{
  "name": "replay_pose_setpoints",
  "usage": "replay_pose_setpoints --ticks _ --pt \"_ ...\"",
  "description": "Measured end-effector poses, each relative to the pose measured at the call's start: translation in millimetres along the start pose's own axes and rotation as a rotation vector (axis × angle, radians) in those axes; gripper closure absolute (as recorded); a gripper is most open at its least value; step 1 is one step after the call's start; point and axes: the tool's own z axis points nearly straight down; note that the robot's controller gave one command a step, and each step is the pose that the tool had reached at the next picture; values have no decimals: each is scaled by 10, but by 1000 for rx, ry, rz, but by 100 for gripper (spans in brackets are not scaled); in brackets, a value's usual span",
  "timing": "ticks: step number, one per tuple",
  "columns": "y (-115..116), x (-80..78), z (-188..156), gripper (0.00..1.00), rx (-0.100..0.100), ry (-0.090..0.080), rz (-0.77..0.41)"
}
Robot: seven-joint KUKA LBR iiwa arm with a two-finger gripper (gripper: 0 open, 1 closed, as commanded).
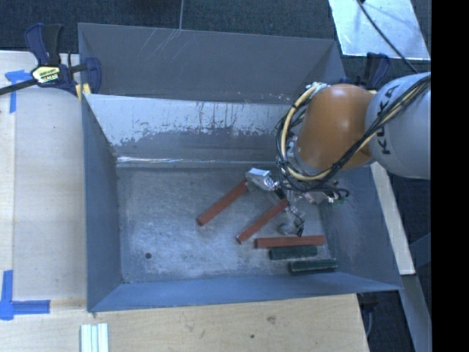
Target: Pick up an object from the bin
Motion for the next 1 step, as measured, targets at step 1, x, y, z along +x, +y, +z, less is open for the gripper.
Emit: replay_pose_setpoints --ticks 1 --pt "-11 -11 -11 0 2 -3 3"
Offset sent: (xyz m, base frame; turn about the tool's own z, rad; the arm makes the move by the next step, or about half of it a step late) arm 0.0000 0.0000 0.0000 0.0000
